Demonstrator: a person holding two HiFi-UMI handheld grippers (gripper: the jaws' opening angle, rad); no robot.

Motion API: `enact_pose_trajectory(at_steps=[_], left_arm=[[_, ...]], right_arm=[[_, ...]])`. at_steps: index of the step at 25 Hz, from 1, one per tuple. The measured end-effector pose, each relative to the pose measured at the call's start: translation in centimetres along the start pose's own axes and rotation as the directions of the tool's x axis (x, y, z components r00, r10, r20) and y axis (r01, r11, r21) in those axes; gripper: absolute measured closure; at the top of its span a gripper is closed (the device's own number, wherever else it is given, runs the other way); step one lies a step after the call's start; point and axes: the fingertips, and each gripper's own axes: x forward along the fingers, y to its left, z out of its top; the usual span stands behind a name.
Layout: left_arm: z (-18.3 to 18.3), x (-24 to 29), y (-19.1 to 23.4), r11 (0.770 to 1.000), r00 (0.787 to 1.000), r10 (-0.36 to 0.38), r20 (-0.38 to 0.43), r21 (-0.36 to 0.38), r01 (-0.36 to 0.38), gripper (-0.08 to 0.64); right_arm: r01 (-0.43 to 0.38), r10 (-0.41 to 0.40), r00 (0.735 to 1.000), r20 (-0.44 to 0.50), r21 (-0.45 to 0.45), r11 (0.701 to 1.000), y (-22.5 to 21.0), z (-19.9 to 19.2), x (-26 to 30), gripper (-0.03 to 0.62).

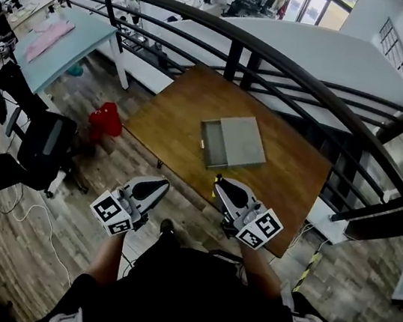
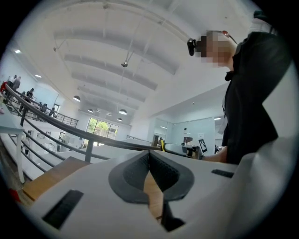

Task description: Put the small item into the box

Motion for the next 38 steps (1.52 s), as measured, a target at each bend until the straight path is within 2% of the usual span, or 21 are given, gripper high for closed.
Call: enact_pose_trajectory(at_steps=[5,10,16,22,27,31,38], left_arm=[[2.7,1.9,5.3,0.998,0.997,-0.063,0.045,0.006,0.063,0.545],[3.0,2.1,10.5,0.995,0.994,-0.103,0.026,-0.008,0.103,0.545],[2.4,3.2,15.6,0.990,0.991,-0.128,0.037,-0.062,0.130,0.545],[1.7,8.6,17.9,0.985,0.989,-0.145,0.041,-0.091,0.148,0.545],[2.2,11.7,20.5,0.982,0.989,-0.148,0.032,-0.116,0.150,0.545],[1.8,15.0,21.6,0.980,0.987,-0.160,-0.018,-0.126,0.156,0.545],[1.1,18.8,23.3,0.976,0.986,-0.156,-0.055,-0.162,0.146,0.545]], right_arm=[[0.047,-0.047,0.999,-0.023,-0.025,0.999,-2.7,1.2,3.9,0.531],[0.114,-0.115,0.993,-0.025,-0.034,0.993,-5.2,1.3,7.6,0.531],[0.087,-0.091,0.994,-0.052,-0.078,0.993,-6.9,2.1,10.9,0.531],[0.136,-0.137,0.988,-0.072,-0.021,0.990,-12.7,1.9,10.7,0.531],[0.141,-0.141,0.987,-0.077,-0.008,0.990,-17.3,1.6,12.1,0.531],[0.147,-0.148,0.987,-0.059,-0.007,0.989,-20.4,2.2,11.9,0.531],[0.202,-0.197,0.976,-0.090,0.050,0.978,-24.8,0.0,10.2,0.532]])
